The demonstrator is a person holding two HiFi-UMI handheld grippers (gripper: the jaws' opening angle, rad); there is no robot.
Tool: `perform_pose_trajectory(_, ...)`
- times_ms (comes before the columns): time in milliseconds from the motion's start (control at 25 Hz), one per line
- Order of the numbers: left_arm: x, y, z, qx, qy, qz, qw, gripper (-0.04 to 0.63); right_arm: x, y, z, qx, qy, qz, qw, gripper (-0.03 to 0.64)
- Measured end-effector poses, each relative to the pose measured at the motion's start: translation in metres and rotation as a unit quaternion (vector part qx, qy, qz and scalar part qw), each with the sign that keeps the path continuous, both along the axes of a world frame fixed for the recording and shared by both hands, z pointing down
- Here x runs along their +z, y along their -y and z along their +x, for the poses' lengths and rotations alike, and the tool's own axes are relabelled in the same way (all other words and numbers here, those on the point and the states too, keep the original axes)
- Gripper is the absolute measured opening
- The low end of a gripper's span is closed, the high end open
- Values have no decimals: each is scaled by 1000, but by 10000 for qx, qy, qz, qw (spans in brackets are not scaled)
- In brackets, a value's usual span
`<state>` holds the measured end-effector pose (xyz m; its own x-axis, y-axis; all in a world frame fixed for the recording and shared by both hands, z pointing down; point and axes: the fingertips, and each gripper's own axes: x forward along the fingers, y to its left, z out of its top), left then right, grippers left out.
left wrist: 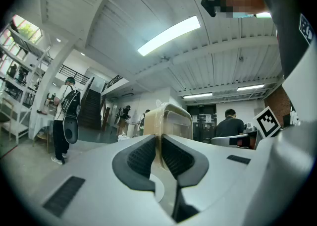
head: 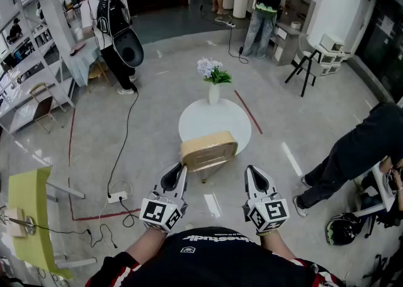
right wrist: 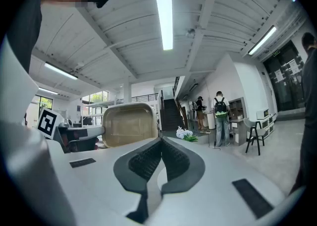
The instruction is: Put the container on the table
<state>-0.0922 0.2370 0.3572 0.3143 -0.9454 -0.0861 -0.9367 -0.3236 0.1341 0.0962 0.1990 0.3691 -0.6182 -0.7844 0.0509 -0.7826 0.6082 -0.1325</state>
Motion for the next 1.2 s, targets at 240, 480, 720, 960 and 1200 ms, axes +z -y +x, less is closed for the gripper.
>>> perform_pose_trajectory(240,5,-3,3,7,-106,-109,9999,49,1,-7,0,-19,-68,63,10000,-3)
perform_pose_trajectory(480,3,-2,7,12,-61,-133,9999,49,-2,-8,4,69,-176,217,9996,-3)
perform_pose_trajectory(720,12,-2,5,7,-231,-221,9995,49,0,-9,5,67,-159,275,9995,-3)
perform_pose_trajectory(960,11,0,7,3,-254,-290,9993,49,-1,-7,8,36,-92,220,9997,-2)
perform_pose_trajectory(1200,14,0,11,-25,-256,-316,9992,49,0,-6,12,-14,-17,204,9998,-2)
